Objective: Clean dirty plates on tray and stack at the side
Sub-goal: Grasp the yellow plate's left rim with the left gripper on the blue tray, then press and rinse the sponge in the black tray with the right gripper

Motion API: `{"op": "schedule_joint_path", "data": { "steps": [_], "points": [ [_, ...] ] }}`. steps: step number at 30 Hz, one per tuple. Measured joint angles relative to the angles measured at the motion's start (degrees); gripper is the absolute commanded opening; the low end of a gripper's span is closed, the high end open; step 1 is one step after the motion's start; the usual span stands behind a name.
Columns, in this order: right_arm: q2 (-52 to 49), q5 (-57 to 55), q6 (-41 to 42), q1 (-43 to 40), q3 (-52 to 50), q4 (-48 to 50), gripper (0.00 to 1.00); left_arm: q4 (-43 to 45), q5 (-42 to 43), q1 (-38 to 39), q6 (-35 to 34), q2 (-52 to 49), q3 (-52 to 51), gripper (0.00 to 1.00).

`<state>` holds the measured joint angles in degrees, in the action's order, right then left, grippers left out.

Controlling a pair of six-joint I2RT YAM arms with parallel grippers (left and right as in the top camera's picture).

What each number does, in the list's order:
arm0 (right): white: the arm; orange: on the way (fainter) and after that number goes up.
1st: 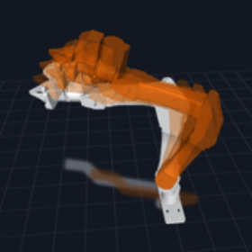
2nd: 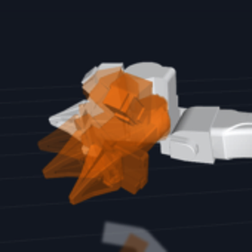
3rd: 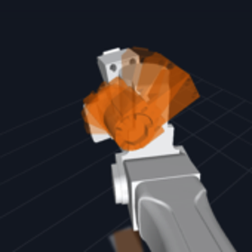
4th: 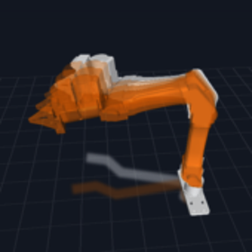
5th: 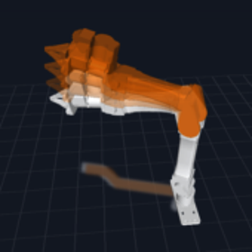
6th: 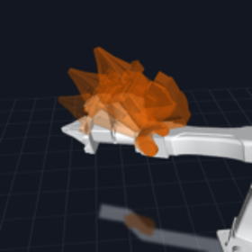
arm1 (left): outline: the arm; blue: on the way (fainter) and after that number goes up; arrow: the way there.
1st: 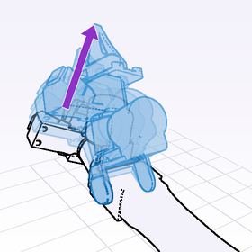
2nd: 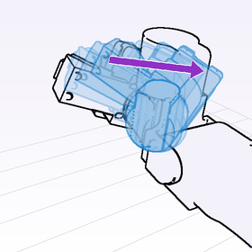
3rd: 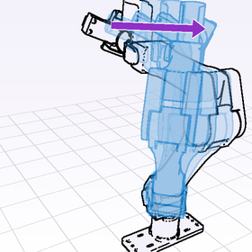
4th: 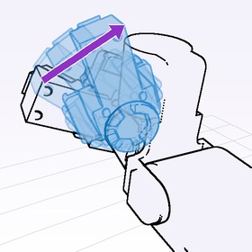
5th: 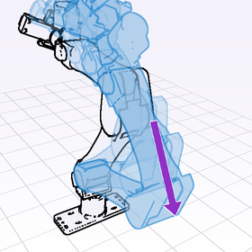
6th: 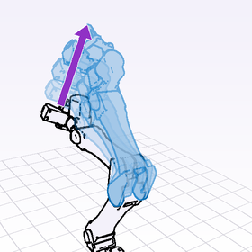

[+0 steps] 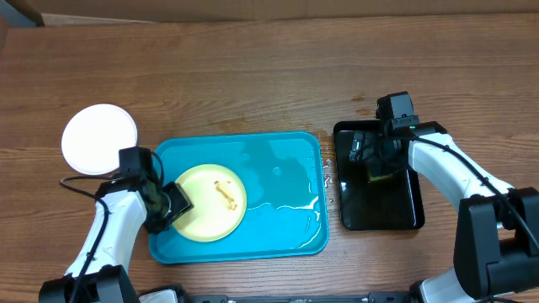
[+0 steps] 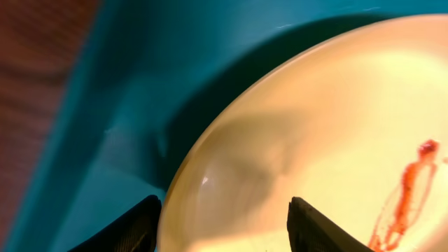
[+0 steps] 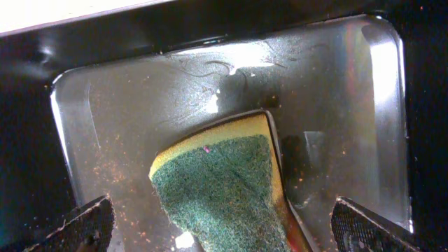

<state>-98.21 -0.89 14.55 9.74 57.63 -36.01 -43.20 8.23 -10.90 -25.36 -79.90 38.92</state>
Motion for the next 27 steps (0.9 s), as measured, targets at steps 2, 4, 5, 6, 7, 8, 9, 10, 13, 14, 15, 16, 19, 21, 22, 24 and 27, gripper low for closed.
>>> {"op": "schedule_joint_path", "data": {
  "steps": [2, 4, 5, 6, 7, 8, 9, 10, 13, 14, 15, 16, 19, 21, 22, 24, 27],
  "points": [
    [0.0, 0.0, 0.04, 0.0, 0.0, 0.0, 1.0, 2.05, 1.62, 1.64, -0.13, 0.0, 0.0, 0.59],
    [0.0, 0.0, 0.02, 0.0, 0.0, 0.0, 1.0, 3.48, 2.71, 3.39, -0.83, 0.0, 0.0, 0.6],
    [0.0, 0.02, 0.02, 0.0, 0.0, 0.0, 1.0, 4.0, 3.04, 4.26, -1.4, 0.0, 0.0, 0.6],
    [0.0, 0.0, 0.02, 0.0, 0.0, -0.04, 1.0, 4.52, 3.43, 5.35, -1.9, 0.0, 0.0, 0.6],
    [0.0, 0.0, 0.0, 0.0, 0.0, 0.0, 1.0, 5.03, 3.69, 6.4, -2.43, 0.0, 0.0, 0.6],
    [0.0, 0.0, 0.02, 0.0, 0.0, -0.04, 1.0, 5.66, 3.76, 7.43, -2.97, 0.0, 0.0, 0.6],
    [0.0, 0.0, 0.02, 0.0, 0.0, -0.04, 1.0, 6.47, 3.82, 8.79, -3.48, 0.0, 0.0, 0.6],
    [0.0, 0.02, 0.04, 0.0, 0.0, -0.02, 1.0, 7.26, 4.0, 10.23, -3.76, 0.0, 0.0, 0.6],
    [0.0, 0.02, 0.02, 0.0, 0.0, -0.02, 1.0, 9.6, 3.96, 14.29, -4.61, 0.0, 0.0, 0.6],
    [0.0, 0.0, 0.04, 0.0, 0.0, 0.0, 1.0, 9.77, 3.61, 15.26, -4.72, 0.0, 0.0, 0.6],
    [0.0, 0.0, 0.02, 0.0, 0.0, -0.02, 1.0, 9.73, 2.89, 16.37, -4.76, 0.0, 0.0, 0.6],
    [0.0, 0.02, 0.04, 0.0, 0.0, -0.04, 1.0, 9.49, 2.05, 17.03, -4.76, 0.0, 0.0, 0.59],
    [0.0, 0.02, 0.02, 0.0, 0.0, 0.0, 1.0, 7.98, -0.9, 17.57, -4.79, 0.0, 0.0, 0.56],
    [0.0, 0.02, 0.02, 0.0, 0.0, -0.02, 1.0, 6.95, -2.36, 17.55, -5.27, 0.0, 0.0, 0.55],
    [0.0, 0.02, 0.04, 0.0, 0.0, -0.02, 1.0, 6.58, -2.97, 17.57, -5.88, 0.0, 0.0, 0.53],
    [0.0, 0.0, 0.02, 0.0, 0.0, -0.02, 1.0, 6.32, -3.69, 17.57, -7.39, 0.0, 0.0, 0.51],
    [0.0, 0.0, 0.0, 0.0, 0.0, -0.02, 1.0, 6.62, -4.35, 17.68, -10.84, 0.0, 0.0, 0.49]
  ]
}}
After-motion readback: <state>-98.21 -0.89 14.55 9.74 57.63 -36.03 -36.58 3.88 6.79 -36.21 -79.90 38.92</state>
